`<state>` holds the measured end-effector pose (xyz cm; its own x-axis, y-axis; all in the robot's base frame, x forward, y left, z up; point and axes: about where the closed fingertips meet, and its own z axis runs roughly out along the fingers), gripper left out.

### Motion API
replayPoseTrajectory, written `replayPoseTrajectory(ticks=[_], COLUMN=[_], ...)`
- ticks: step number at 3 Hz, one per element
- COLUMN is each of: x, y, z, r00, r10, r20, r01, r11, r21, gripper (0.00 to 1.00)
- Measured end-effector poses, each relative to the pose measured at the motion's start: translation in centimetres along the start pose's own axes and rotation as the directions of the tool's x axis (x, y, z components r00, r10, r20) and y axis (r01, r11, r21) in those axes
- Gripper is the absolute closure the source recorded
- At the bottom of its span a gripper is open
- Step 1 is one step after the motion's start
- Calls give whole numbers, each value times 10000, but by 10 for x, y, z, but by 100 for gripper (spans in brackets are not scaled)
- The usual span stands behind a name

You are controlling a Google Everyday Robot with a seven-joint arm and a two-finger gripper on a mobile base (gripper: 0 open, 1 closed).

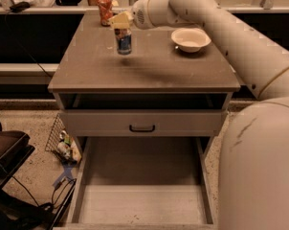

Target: Pick redbull can from paper bowl and place on counter

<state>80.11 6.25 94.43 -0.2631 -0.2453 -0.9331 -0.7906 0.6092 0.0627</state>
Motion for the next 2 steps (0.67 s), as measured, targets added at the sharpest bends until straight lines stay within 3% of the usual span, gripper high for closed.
replayPoseTrajectory(ticks=[2], x=[10], y=[45], z=[61], r00=[9984], r10=[372], r20=[416], r01=[-317], r11=[9917], r21=[-1250], gripper=[100])
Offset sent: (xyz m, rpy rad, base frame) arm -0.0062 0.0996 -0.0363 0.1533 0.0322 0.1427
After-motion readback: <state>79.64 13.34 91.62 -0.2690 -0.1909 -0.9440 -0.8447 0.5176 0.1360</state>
